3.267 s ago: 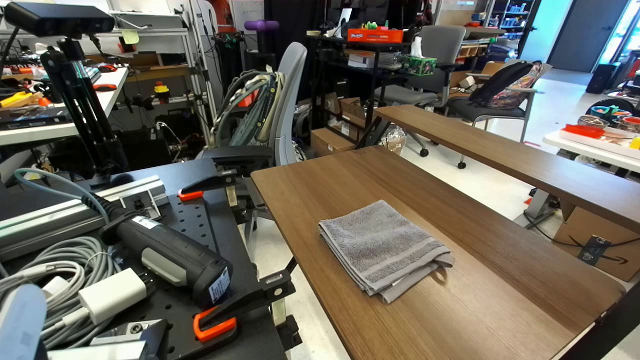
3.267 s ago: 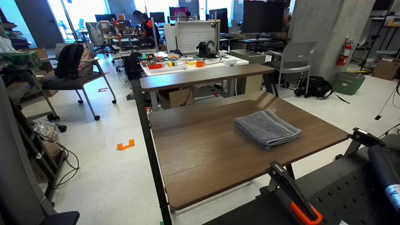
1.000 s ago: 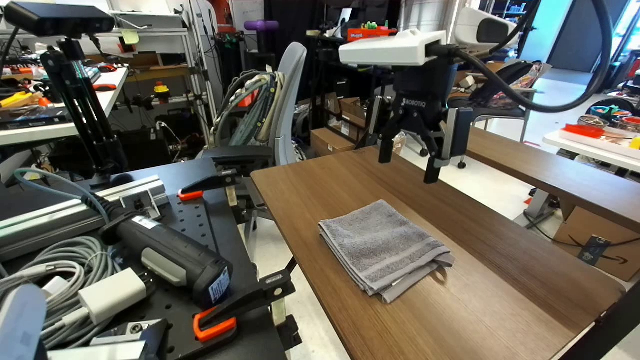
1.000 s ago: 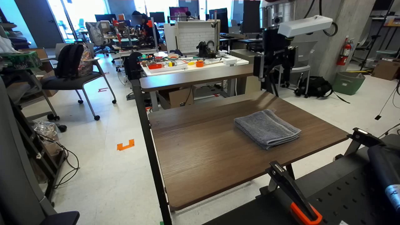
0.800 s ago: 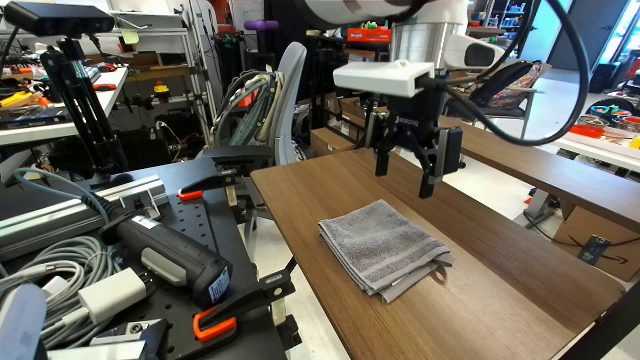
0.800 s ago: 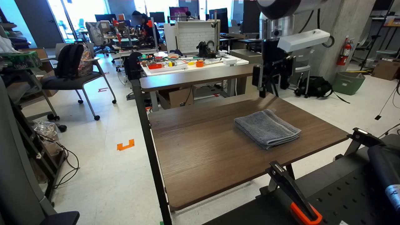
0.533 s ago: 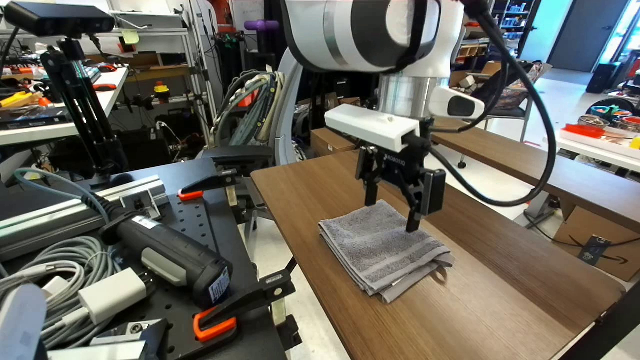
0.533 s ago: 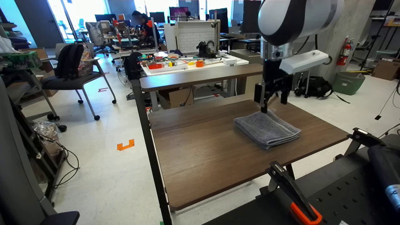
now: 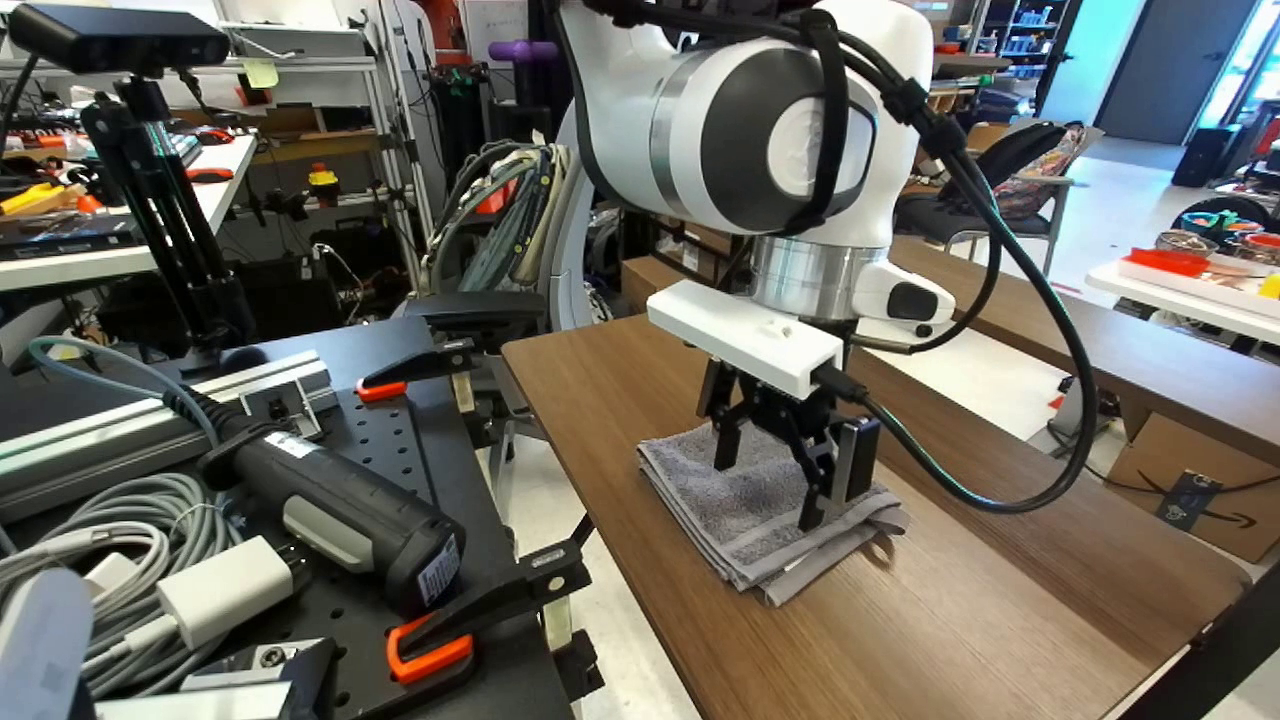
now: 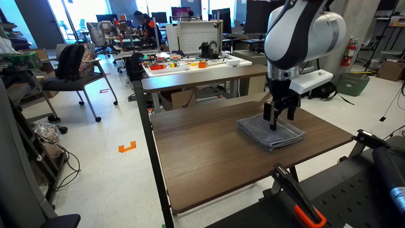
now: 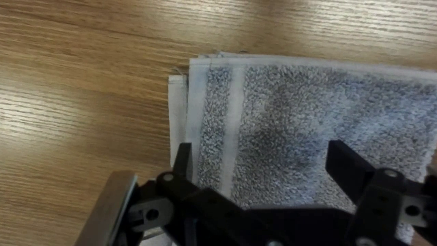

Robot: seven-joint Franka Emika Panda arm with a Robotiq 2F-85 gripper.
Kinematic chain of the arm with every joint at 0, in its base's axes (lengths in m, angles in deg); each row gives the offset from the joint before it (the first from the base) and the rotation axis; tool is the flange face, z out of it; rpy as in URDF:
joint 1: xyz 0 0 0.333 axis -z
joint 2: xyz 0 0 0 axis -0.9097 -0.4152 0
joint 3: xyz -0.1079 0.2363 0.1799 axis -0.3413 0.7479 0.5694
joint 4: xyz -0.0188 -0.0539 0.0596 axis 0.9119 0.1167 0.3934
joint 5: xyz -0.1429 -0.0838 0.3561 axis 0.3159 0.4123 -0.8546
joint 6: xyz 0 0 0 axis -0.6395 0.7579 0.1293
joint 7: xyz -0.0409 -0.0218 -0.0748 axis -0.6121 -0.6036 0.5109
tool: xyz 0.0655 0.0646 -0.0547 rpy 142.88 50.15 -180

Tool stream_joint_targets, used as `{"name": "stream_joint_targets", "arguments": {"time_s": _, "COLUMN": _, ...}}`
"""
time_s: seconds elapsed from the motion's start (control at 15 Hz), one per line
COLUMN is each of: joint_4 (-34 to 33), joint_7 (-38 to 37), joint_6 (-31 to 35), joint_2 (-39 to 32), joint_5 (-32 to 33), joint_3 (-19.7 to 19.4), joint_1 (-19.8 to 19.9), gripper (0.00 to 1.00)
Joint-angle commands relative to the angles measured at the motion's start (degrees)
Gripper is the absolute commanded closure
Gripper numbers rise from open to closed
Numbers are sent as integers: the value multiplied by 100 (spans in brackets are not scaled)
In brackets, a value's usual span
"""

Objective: Slide the towel to the left

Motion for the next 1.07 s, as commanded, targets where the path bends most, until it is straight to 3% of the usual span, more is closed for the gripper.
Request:
{"name": "stream_joint_targets", "arguments": {"time_s": 0.0, "joint_4": -224, "joint_7": 233, "joint_6": 135, "joint_2": -341, "joint_5": 58, "joint_3": 61, "joint_1": 3, "gripper": 0}}
{"name": "stream_joint_targets", "arguments": {"time_s": 0.33, "joint_4": -477, "joint_7": 235, "joint_6": 79, "joint_2": -711, "joint_5": 150, "joint_3": 89, "joint_1": -242, "gripper": 0}}
{"name": "stream_joint_targets", "arguments": {"time_s": 1.0, "joint_4": -627, "joint_7": 201, "joint_6": 27, "joint_2": -771, "joint_5": 226, "joint_3": 401, "joint_1": -874, "gripper": 0}}
